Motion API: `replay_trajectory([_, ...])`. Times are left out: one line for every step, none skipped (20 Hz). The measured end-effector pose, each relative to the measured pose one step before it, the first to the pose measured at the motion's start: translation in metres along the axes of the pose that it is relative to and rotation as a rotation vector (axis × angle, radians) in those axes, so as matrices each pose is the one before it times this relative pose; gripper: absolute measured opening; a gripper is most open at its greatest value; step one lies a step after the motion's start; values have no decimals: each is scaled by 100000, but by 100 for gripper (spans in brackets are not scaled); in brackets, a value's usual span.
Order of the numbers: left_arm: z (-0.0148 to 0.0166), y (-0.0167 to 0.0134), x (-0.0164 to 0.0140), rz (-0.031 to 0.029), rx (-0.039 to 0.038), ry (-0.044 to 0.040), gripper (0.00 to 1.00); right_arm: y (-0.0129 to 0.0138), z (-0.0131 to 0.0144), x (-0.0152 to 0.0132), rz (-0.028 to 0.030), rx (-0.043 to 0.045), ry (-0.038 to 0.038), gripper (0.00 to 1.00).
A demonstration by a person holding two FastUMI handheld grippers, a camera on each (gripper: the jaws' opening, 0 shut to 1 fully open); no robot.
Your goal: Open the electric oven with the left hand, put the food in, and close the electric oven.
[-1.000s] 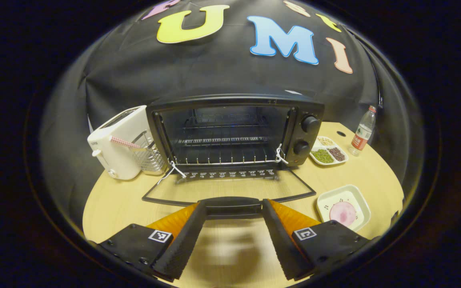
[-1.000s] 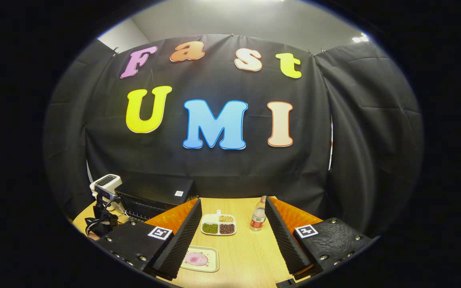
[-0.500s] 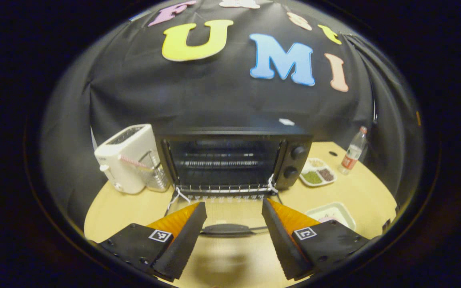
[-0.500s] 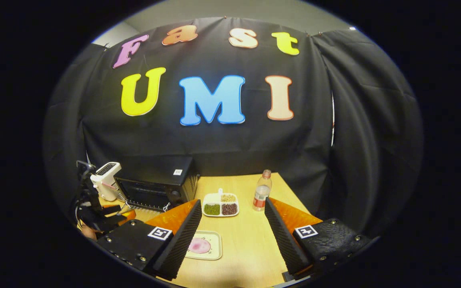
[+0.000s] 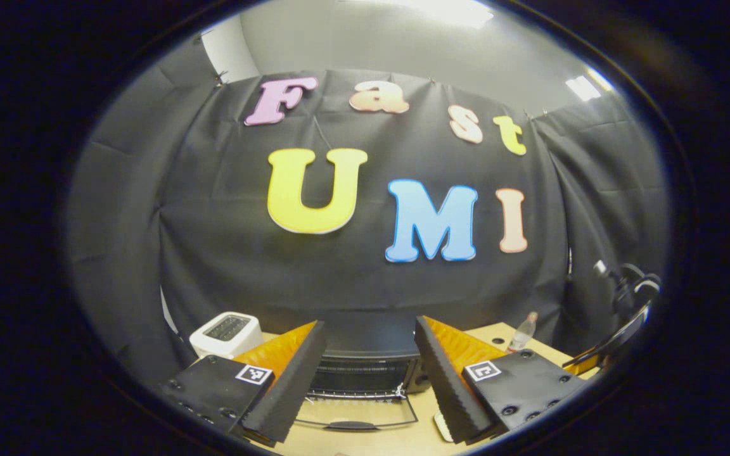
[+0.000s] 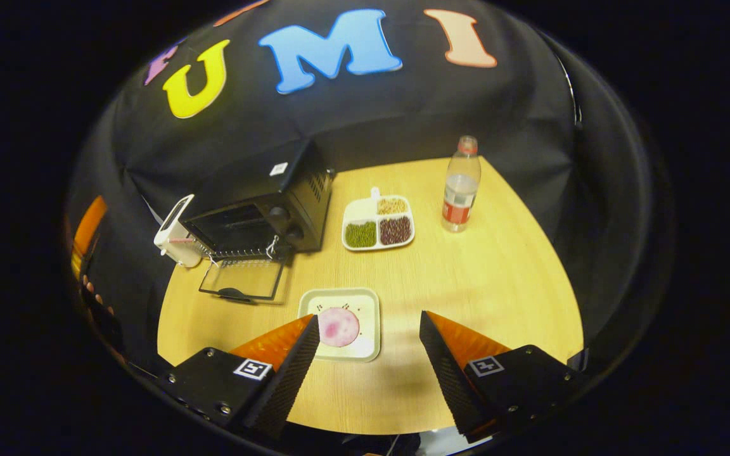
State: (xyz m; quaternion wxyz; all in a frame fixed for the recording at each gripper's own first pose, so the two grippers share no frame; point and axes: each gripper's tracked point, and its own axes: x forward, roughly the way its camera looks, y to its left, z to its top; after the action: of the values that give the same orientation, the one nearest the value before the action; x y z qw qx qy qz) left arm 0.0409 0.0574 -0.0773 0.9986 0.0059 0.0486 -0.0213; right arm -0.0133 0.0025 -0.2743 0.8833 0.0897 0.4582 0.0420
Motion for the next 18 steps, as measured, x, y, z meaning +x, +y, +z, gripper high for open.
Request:
replay_trajectory([726,570,-617,1080,-365,-1691,95,-477,-786,1150,753,2226,4833,97])
replay_trajectory([795,798,-617,1310,-181,-1266,98,-159,-449,1047,900,1756,3926,98])
replay_trajectory([634,835,-757,1559,-52,-1086,98,-84,-445,1284,565,1200,3675,98])
replay_trajectory([569,673,-531,1231,-23,-988,98,-321,-282,1215,-234,406,3356,98])
replay_trajectory([234,683,-362,1316,334,-582,98,-420,-104,1091,-1554,-76,3140,98])
replay_trajectory([101,641,-489,1295,594,131,98,-299,-46,1035,-1404,-307,2846,99])
replay_trajectory([-354,480,-395,984,793,390,98,-229,-209,898,-1631,-552,2908,99])
replay_trajectory([-274,442,-405,689,708,806,98,-320,-2,842,-1921,-326,2454,99])
replay_trajectory([-355,201,-273,370,575,577,98,101,132,921,-937,-771,1892,99])
replay_trajectory([-623,261,-302,530,232,1458,98,-184,148,725,-2201,-732,2344,99])
replay_trajectory([-809,242,-385,453,-403,1957,95,-62,-31,832,-1828,-1108,2234,98])
replay_trajectory([-492,104,-236,235,-955,1541,95,-50,199,742,-1522,-871,2006,99])
replay_trajectory([-491,198,-213,309,-970,1183,99,12,104,721,-1670,-916,1638,99])
replay_trajectory([-233,158,-217,366,-527,760,99,-220,315,610,-1936,-1429,1077,99])
replay_trajectory([-202,222,-131,381,133,463,99,-238,33,785,-2631,-1665,1083,99])
replay_trajectory([-177,241,-69,456,678,415,99,-69,71,590,-1630,-1709,723,99])
replay_trajectory([-49,218,-168,194,603,351,99,-11,-139,375,-1718,-1559,993,99])
replay_trajectory([-83,149,-15,1,341,477,99,-190,15,351,-2050,-1246,702,99])
